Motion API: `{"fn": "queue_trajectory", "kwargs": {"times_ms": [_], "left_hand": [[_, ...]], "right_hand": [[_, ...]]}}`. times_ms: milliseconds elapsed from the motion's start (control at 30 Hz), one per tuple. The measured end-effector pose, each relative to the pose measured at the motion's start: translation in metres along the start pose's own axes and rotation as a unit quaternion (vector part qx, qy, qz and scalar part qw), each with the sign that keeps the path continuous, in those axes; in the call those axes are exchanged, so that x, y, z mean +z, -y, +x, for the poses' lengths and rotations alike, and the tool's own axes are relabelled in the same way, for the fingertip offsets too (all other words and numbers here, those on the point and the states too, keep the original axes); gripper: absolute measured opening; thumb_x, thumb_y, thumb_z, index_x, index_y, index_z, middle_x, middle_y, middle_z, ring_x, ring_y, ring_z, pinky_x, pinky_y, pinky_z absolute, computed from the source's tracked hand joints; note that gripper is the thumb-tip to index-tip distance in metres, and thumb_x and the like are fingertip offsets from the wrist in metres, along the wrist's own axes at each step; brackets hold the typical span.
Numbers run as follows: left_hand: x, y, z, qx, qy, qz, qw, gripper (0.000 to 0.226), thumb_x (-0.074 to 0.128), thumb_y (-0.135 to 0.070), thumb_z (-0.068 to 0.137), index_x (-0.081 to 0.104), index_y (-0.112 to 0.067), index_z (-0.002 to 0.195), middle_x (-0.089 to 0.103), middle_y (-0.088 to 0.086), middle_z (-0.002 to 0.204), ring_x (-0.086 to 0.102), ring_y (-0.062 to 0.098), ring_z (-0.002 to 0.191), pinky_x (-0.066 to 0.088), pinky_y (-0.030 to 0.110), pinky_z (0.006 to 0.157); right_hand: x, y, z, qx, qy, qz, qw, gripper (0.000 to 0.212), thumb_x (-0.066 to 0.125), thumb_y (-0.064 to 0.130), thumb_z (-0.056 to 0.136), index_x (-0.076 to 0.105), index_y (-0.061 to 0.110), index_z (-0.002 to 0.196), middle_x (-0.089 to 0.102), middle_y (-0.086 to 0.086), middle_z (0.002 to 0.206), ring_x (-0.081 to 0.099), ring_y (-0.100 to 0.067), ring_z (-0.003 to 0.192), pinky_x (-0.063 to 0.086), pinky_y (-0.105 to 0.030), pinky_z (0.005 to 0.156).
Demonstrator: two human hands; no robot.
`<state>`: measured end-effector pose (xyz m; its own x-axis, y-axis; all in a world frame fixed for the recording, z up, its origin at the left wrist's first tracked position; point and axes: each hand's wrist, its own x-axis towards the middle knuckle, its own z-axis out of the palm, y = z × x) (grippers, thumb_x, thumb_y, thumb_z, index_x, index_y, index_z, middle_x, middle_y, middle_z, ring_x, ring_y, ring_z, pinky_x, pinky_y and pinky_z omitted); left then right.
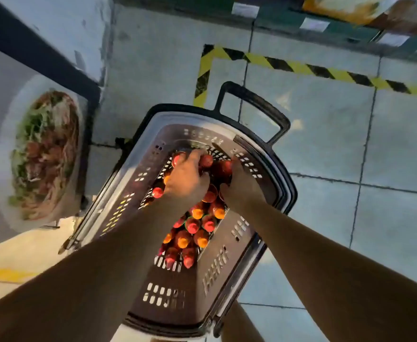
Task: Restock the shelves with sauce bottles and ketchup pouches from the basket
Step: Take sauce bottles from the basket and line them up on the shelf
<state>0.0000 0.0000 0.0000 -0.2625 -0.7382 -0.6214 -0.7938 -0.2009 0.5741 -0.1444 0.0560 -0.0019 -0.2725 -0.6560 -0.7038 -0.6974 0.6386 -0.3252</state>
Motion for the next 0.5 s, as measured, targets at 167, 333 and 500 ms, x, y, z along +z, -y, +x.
{"fn": "queue_trajectory", "kwargs": {"times_ms": [167,333,500], "left_hand": [[0.017,0.0,0.032,0.004,0.036,0.07,0.997,0.061,0.055,-0.022,0.098,0.039,-0.028,0.157,0.04,0.008,0.155,0.04,0.032,0.143,0.038,0.041,0.115],[0.03,0.017,0.044,0.029,0.019,0.128,0.991,0.048,0.059,-0.02,0.097,0.054,-0.028,0.144,0.037,0.003,0.143,0.053,0.031,0.124,0.05,0.039,0.098],[0.03,0.014,0.053,0.02,-0.001,0.167,0.986,0.042,0.064,-0.003,0.09,0.062,-0.027,0.124,0.048,0.007,0.132,0.061,0.033,0.112,0.045,0.031,0.08]], "right_hand": [[0.015,-0.003,0.028,-0.015,-0.028,-0.067,0.997,0.037,0.054,0.022,0.102,0.046,0.016,0.138,0.058,-0.014,0.131,0.062,-0.032,0.12,0.05,-0.039,0.096],[0.022,-0.003,0.043,-0.054,-0.05,-0.144,0.987,0.02,0.054,0.029,0.104,0.059,0.016,0.118,0.071,-0.012,0.113,0.07,-0.028,0.107,0.055,-0.036,0.083],[0.016,0.002,0.048,-0.054,-0.032,-0.14,0.988,0.025,0.062,0.019,0.094,0.054,0.018,0.118,0.073,-0.013,0.111,0.071,-0.033,0.105,0.054,-0.037,0.082]]}}
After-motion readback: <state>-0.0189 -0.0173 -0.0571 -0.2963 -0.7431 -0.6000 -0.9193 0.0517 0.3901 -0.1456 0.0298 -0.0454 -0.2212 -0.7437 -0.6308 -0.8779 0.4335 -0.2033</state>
